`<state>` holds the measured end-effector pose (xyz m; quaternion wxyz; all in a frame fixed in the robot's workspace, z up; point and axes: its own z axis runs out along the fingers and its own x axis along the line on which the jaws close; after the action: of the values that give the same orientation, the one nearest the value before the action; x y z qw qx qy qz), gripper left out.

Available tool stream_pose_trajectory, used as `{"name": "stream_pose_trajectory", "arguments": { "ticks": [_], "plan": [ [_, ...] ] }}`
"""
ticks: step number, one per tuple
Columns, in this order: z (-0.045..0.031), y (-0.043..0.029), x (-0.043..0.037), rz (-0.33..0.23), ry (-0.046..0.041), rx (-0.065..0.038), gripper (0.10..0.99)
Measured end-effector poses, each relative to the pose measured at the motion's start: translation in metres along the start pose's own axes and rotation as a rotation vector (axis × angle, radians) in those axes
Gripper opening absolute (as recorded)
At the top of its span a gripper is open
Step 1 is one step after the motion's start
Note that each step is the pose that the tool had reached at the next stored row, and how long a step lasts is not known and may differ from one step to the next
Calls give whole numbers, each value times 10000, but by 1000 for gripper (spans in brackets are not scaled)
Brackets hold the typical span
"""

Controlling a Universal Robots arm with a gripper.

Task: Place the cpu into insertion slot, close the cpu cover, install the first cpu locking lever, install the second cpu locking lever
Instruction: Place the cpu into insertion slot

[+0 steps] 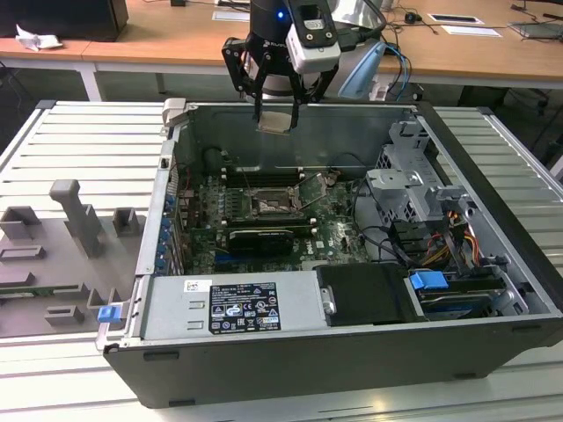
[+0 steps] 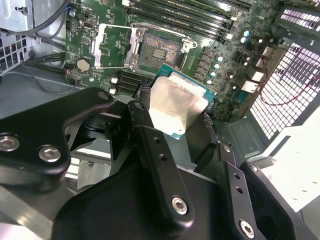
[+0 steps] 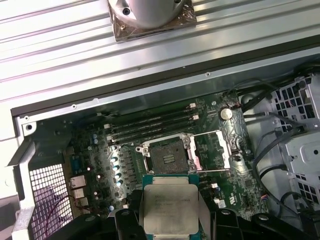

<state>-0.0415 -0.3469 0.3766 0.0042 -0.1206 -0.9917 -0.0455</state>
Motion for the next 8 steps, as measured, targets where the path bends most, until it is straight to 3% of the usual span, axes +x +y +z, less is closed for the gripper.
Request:
{"name": "stream_pose_trajectory", "arguments": {
  "ticks": [8],
  "plan": [
    [0, 0, 0, 149, -14, -3, 529]
  ]
}}
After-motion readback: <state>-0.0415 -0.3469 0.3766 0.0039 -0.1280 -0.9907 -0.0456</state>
